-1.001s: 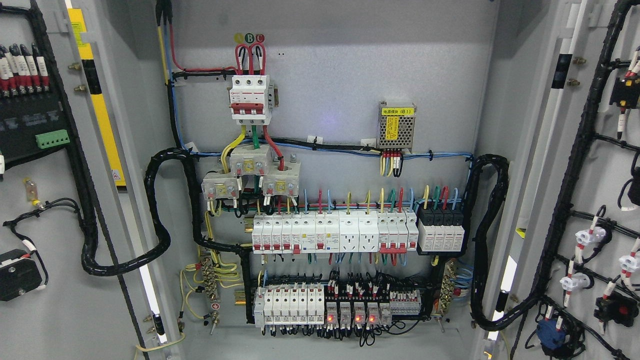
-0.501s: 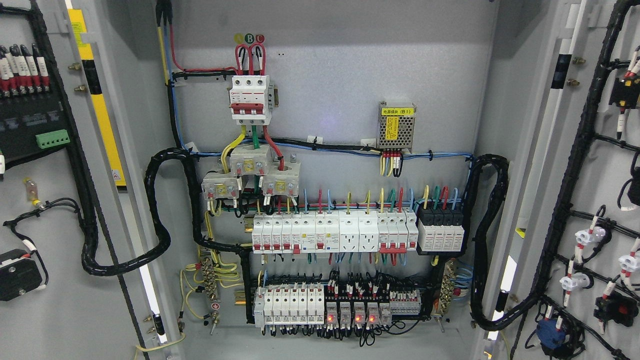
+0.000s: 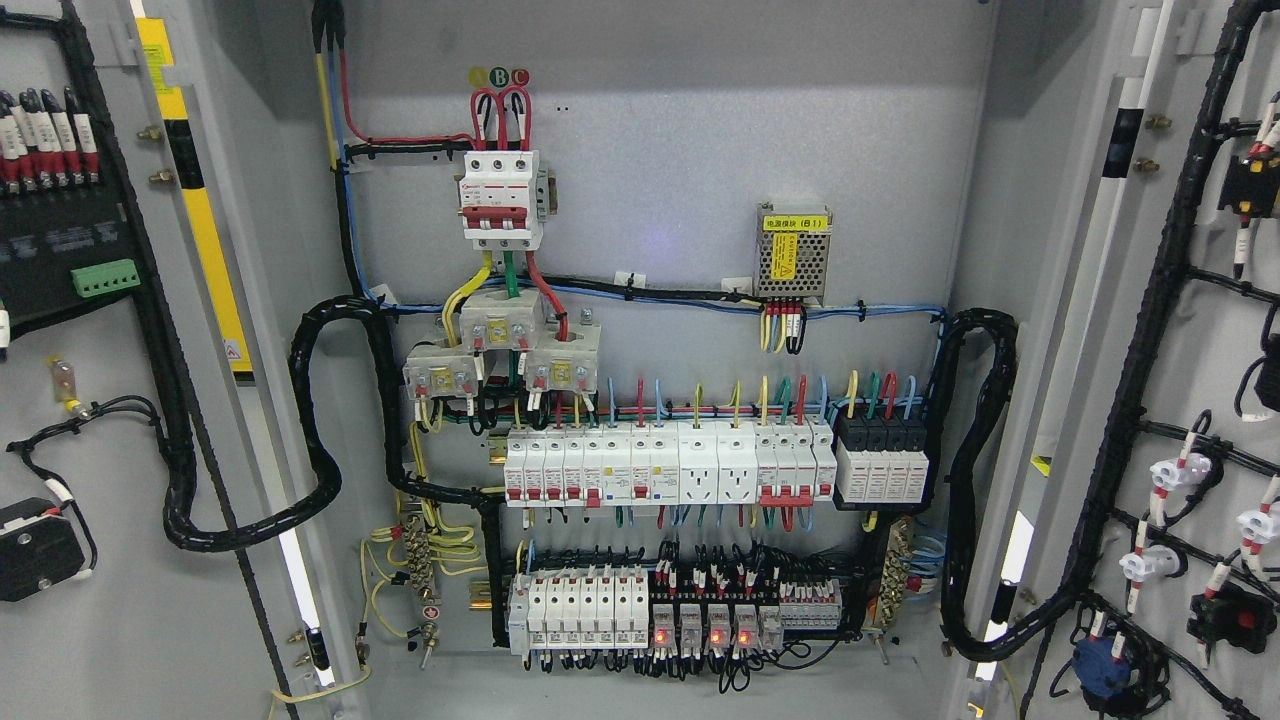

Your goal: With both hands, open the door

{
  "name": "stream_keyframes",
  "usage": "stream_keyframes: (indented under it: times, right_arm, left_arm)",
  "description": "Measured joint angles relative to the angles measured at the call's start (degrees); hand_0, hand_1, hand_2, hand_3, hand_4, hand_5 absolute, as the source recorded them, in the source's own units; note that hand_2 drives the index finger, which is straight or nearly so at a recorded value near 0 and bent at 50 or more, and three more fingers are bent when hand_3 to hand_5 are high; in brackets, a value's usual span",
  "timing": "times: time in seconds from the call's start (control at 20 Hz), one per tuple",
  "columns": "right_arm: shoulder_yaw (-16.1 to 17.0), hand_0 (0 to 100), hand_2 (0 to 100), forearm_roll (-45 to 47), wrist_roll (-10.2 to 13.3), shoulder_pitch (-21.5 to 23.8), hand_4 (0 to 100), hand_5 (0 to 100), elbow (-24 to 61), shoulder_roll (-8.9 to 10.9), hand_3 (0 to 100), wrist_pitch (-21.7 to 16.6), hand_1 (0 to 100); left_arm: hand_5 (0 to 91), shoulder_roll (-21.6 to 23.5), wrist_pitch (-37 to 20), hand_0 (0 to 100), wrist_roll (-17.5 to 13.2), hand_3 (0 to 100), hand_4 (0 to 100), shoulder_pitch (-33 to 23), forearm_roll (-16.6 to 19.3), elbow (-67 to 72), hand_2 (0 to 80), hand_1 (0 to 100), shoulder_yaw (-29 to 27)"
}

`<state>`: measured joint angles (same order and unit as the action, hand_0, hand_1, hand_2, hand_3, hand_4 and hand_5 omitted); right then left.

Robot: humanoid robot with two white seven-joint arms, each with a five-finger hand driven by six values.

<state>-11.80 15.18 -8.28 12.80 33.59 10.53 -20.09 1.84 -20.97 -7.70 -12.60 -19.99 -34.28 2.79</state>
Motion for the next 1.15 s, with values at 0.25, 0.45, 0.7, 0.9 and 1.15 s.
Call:
stream_keyframes:
  times: [0.25,0.45,0.7,0.9,1.15]
  right_arm:
    - [-0.75,21,0,-4.26,5.34,-2.03,0,0,-10.0,-1.8,0,8.45,8]
    - [-1.22,21,0,-8.99,9.86,-3.31,0,0,-15.25,-3.0,0,14.72,8]
    - [-1.64,21,0,-12.68,11.39,-4.92,0,0,-19.61,-4.44,0,19.53,8]
    - [-1.7,22,0,-13.99,11.6,-5.99,0,0,-21.9,-5.24,0,21.14,8]
    - [-1.62,22,0,-14.69,11.67,-6.77,0,0,-23.8,-6.05,0,21.67,8]
  left_arm:
    - [0.0,-1.62,2.92,0,0.31,0,0,1.08,4.93,10.9,0.0,0,1.78]
    - [0.0,-2.31,5.14,0,1.22,0,0,1.85,7.76,18.01,0.0,0,2.75]
    - [0.0,-2.14,7.19,0,3.99,0,0,2.99,9.29,23.95,0.0,0,3.53]
    - [0.0,-2.06,8.51,0,4.27,0,0,3.69,9.83,27.11,0.0,0,3.94]
    - [0.0,-1.98,8.76,0,4.43,0,0,4.33,10.07,29.72,0.0,0,4.27]
